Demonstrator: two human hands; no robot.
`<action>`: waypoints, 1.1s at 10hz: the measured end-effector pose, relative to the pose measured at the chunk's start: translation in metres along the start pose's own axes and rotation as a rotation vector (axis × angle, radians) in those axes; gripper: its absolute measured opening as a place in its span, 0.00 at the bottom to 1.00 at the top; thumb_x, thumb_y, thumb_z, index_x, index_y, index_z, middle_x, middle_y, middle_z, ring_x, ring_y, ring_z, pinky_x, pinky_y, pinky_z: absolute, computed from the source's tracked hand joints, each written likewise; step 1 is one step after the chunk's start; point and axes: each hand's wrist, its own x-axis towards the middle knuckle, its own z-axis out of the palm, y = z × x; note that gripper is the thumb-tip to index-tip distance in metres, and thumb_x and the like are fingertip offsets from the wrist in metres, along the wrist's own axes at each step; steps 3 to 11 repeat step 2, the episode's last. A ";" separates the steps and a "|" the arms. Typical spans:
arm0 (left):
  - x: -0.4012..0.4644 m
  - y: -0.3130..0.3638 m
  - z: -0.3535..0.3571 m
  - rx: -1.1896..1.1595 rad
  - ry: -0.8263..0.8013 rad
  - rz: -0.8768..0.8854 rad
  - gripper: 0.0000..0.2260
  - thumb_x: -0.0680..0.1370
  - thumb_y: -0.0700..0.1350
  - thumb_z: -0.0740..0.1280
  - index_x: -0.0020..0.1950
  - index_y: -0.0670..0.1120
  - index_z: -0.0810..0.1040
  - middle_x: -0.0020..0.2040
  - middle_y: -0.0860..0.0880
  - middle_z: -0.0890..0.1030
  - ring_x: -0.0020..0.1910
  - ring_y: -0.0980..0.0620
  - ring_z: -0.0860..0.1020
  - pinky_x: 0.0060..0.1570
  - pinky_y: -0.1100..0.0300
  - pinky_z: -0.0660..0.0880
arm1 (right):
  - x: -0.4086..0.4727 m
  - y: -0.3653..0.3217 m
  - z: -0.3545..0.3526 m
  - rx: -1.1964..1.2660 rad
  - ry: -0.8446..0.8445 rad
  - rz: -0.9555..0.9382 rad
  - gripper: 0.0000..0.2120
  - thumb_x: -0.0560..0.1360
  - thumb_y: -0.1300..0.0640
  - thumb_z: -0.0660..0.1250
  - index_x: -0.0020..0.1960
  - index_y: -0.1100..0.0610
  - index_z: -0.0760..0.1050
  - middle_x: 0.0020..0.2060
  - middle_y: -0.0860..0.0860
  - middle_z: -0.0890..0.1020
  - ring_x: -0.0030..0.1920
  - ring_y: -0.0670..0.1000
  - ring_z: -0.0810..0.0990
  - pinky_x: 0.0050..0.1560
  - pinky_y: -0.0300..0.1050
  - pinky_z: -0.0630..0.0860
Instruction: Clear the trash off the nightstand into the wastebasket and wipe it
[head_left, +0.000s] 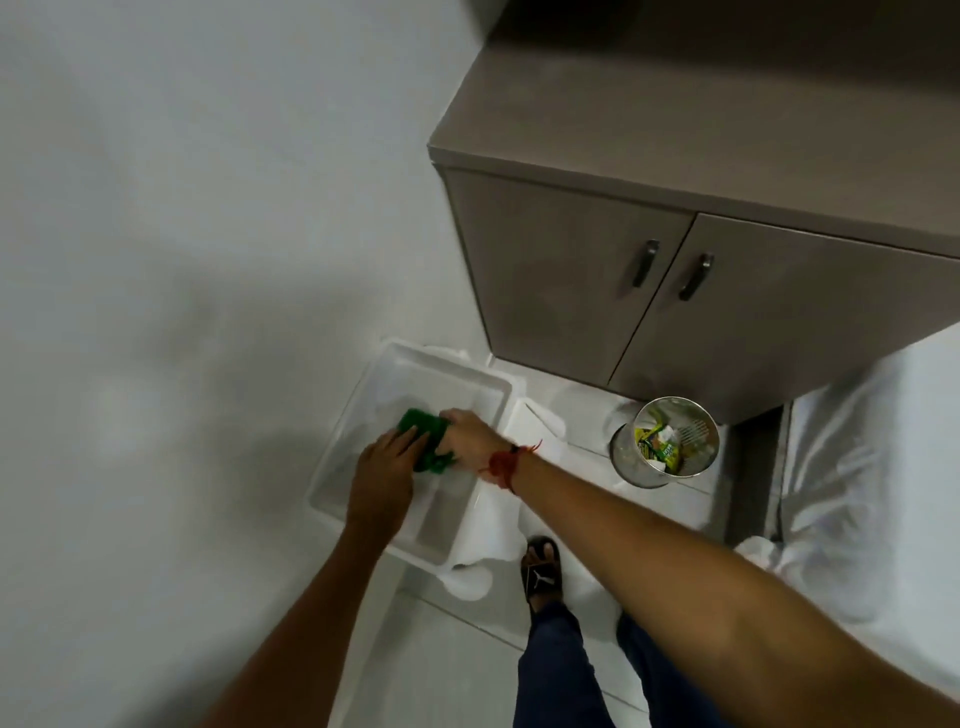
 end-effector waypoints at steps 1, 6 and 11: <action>-0.006 -0.006 0.005 -0.040 -0.099 0.002 0.26 0.77 0.33 0.65 0.74 0.46 0.72 0.74 0.43 0.73 0.73 0.42 0.72 0.66 0.43 0.76 | -0.009 0.009 0.003 -0.078 0.009 -0.006 0.34 0.74 0.77 0.61 0.78 0.63 0.62 0.68 0.63 0.73 0.67 0.60 0.74 0.64 0.51 0.76; 0.000 0.001 -0.006 -0.002 -0.120 -0.027 0.24 0.75 0.40 0.68 0.72 0.46 0.74 0.73 0.44 0.75 0.72 0.43 0.72 0.66 0.41 0.74 | -0.022 -0.007 -0.016 -0.089 0.053 -0.050 0.36 0.74 0.77 0.62 0.80 0.59 0.60 0.73 0.60 0.69 0.74 0.58 0.68 0.62 0.46 0.76; 0.000 0.001 -0.006 -0.002 -0.120 -0.027 0.24 0.75 0.40 0.68 0.72 0.46 0.74 0.73 0.44 0.75 0.72 0.43 0.72 0.66 0.41 0.74 | -0.022 -0.007 -0.016 -0.089 0.053 -0.050 0.36 0.74 0.77 0.62 0.80 0.59 0.60 0.73 0.60 0.69 0.74 0.58 0.68 0.62 0.46 0.76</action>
